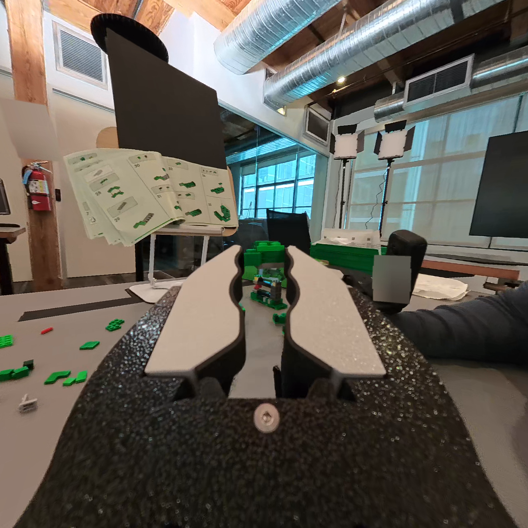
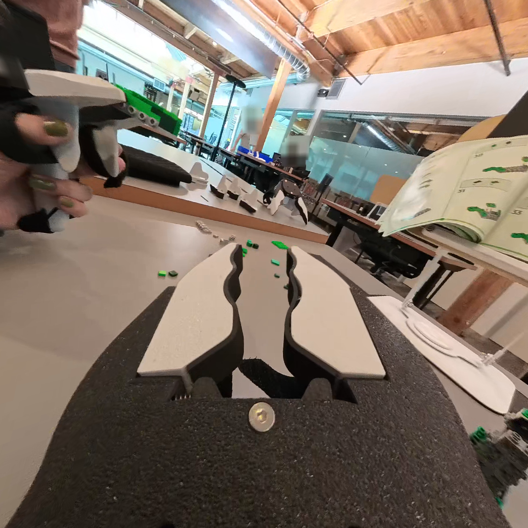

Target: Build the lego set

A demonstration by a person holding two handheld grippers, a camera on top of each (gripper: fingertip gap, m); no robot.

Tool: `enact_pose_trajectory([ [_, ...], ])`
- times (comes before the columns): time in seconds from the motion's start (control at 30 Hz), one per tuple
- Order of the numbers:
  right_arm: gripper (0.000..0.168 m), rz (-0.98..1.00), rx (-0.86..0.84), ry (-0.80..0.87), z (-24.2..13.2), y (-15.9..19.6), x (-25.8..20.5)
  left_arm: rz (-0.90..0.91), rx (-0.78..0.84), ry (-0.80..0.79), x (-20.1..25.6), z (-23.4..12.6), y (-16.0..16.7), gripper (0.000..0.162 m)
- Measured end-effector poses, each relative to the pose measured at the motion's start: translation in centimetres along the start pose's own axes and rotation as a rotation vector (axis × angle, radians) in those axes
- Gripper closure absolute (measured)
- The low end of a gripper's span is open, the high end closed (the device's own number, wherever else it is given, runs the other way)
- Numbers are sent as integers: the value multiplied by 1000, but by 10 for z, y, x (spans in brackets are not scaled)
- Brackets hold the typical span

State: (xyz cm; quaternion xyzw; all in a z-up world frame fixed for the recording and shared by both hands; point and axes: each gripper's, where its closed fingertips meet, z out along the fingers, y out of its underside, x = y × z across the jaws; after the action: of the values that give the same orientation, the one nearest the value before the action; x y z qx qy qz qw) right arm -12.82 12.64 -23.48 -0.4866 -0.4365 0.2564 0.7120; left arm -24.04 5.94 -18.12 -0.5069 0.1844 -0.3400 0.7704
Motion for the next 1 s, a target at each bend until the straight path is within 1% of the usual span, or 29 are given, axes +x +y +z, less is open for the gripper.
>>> enact_pose_trajectory([
  [0.23,142,-118,-36,32,2,7,3,25,-35,-5,1,2,5,136],
  [0.43,143,-93,-45,74,0,9,13,53,-68,-14,2,4,10,136],
  [0.53,146,-101,-61,95,0,11,17,47,-69,-8,2,5,11,136],
  [0.73,150,-166,-95,86,1,16,14,39,-77,39,9,7,13,136],
  [1.0,154,-125,-100,87,0,17,15,39,-68,22,7,6,12,136],
])
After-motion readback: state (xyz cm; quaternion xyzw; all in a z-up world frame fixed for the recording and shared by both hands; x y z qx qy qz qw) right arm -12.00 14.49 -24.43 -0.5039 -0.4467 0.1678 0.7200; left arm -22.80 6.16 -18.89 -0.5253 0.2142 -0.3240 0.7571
